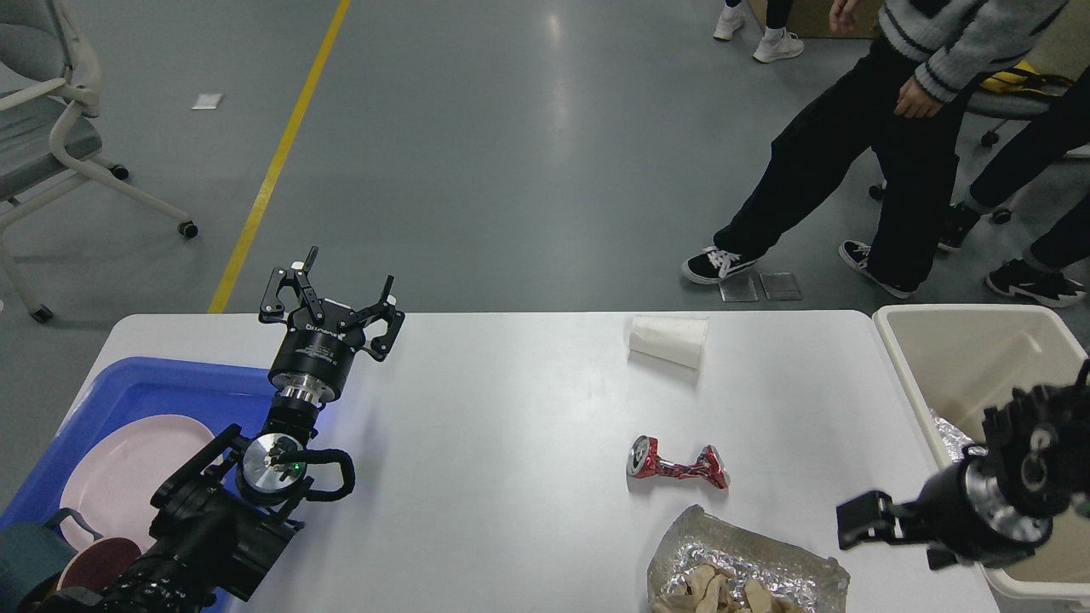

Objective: Tidy desktop
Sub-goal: 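Lower the right gripper to the bag of snack pieces and grasp it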

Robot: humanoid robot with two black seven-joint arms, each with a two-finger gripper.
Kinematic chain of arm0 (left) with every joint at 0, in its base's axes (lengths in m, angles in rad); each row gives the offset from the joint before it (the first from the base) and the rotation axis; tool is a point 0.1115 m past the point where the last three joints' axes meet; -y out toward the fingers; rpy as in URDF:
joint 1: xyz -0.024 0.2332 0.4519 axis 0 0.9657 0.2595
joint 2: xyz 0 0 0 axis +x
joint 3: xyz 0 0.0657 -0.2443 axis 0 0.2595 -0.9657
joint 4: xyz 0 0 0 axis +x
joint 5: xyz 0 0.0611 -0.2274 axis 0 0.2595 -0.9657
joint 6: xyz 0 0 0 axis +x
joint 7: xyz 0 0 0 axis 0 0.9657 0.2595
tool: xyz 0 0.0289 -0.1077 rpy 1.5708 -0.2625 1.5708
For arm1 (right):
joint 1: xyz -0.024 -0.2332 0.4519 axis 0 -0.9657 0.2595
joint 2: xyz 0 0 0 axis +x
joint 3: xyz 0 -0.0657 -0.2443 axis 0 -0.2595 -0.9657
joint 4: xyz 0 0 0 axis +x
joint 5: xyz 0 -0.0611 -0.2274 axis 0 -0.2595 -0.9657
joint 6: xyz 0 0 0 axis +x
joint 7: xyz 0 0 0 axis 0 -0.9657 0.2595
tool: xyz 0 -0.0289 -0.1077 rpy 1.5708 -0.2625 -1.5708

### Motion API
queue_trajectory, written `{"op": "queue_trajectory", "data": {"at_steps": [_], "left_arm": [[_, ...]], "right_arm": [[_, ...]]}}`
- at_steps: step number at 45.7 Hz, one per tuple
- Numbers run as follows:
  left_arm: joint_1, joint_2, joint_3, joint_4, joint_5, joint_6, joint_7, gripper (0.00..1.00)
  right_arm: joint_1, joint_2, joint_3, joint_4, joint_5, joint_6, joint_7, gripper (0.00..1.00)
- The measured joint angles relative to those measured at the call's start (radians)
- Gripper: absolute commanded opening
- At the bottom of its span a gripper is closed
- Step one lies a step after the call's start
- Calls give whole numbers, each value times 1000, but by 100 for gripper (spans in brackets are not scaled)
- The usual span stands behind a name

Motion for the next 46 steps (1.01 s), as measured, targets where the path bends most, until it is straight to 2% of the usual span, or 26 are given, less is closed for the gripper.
{"op": "queue_trajectory", "data": {"at_steps": [8,21,22,24,29,33,46], "left_arm": [[0,0,0,0,0,0,0,97],[0,0,0,0,0,0,0,97],[0,0,0,0,0,0,0,97],[0,0,0,0,0,0,0,97],[0,0,0,0,0,0,0,97],[0,0,0,0,0,0,0,97],[0,0,0,0,0,0,0,97]], "right_arm": [[-255,-10,72,-36,4,-190,3,100],[-456,-42,258,-121,14,-274,5,100],[-463,-43,262,-128,14,-277,5,96],[-475,-44,268,-139,14,-283,7,83],[-509,-43,280,-157,14,-303,17,32],[-539,-36,285,-172,14,-314,20,0],[-559,-43,288,-183,65,-331,39,0]]}}
